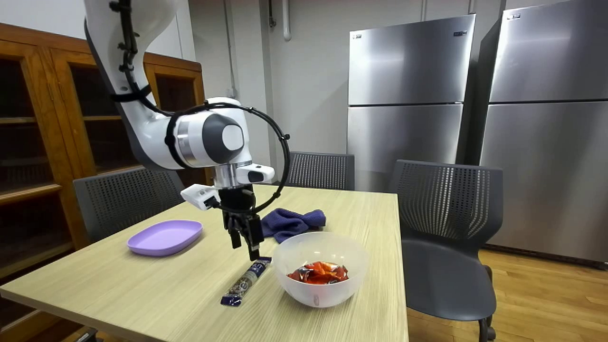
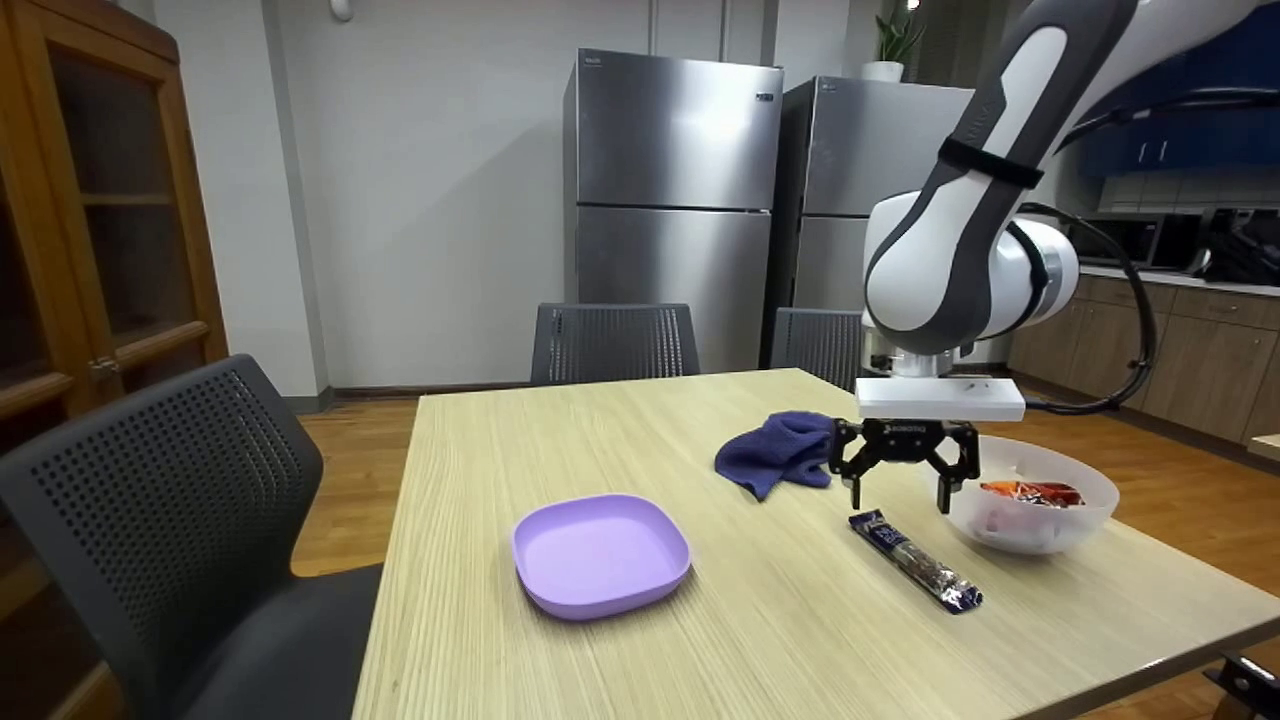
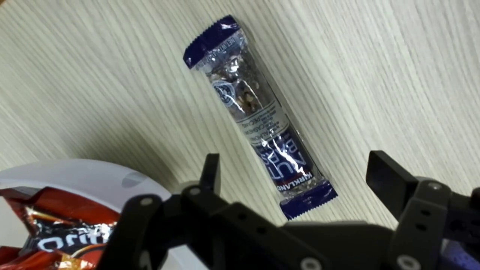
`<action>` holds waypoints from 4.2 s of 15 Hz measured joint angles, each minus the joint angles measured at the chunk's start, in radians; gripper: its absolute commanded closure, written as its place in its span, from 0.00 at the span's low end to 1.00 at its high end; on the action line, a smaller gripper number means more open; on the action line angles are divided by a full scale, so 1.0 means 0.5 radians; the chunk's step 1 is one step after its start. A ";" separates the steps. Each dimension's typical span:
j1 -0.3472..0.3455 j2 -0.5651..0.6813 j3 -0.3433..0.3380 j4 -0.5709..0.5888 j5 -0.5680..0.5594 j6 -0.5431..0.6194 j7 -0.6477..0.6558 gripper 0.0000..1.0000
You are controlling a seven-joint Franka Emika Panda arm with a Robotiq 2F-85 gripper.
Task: Put the orange packet in the bowl on the right then put the dark blue packet on the purple plate.
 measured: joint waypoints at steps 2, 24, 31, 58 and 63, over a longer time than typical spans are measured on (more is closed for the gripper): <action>0.022 0.048 -0.024 0.002 0.000 0.024 0.000 0.00; 0.049 0.292 -0.092 0.027 0.131 0.227 -0.137 0.35; 0.059 0.297 -0.092 0.054 0.159 0.232 -0.162 0.88; -0.075 -0.224 0.079 0.001 0.514 0.133 -0.440 0.94; -0.017 -0.292 0.116 -0.003 0.510 0.133 -0.411 0.94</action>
